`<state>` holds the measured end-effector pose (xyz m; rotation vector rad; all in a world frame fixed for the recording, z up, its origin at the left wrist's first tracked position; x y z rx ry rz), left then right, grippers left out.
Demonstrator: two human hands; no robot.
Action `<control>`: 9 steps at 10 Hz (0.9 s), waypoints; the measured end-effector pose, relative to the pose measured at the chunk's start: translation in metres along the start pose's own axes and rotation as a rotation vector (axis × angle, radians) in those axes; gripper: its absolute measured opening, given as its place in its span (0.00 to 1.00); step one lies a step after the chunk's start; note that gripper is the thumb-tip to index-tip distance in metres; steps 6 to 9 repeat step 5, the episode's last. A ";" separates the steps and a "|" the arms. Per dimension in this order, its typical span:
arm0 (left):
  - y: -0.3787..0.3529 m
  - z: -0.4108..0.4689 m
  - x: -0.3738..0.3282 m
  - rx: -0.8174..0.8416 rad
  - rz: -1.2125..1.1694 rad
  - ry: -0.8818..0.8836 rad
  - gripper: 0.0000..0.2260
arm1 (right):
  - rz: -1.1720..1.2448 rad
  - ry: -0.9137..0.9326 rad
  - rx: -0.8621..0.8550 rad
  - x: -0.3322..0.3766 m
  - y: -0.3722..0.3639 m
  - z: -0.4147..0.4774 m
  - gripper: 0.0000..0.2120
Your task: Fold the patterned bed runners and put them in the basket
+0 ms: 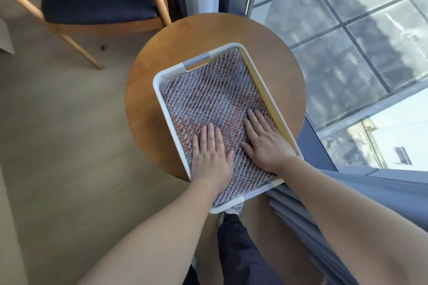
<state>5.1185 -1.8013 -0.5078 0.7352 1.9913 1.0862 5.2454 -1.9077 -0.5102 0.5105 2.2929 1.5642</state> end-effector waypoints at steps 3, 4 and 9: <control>0.012 -0.009 0.005 0.069 -0.094 -0.007 0.31 | -0.013 -0.013 0.059 -0.005 0.000 -0.013 0.38; 0.028 -0.021 0.015 0.094 -0.122 -0.002 0.30 | 0.013 -0.035 0.101 0.000 0.007 -0.022 0.37; 0.070 -0.024 0.031 0.067 -0.161 -0.014 0.30 | 0.094 -0.037 0.144 0.005 0.033 -0.030 0.32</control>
Point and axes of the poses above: each hand's wrist, its own z-axis towards the middle knuckle, its own y-axis out of the back of the hand, x = y × z, the point moved 3 cm from there along z, towards the middle knuckle, and after that the axes turned 12 degrees about -z, right-handed, at the moved point
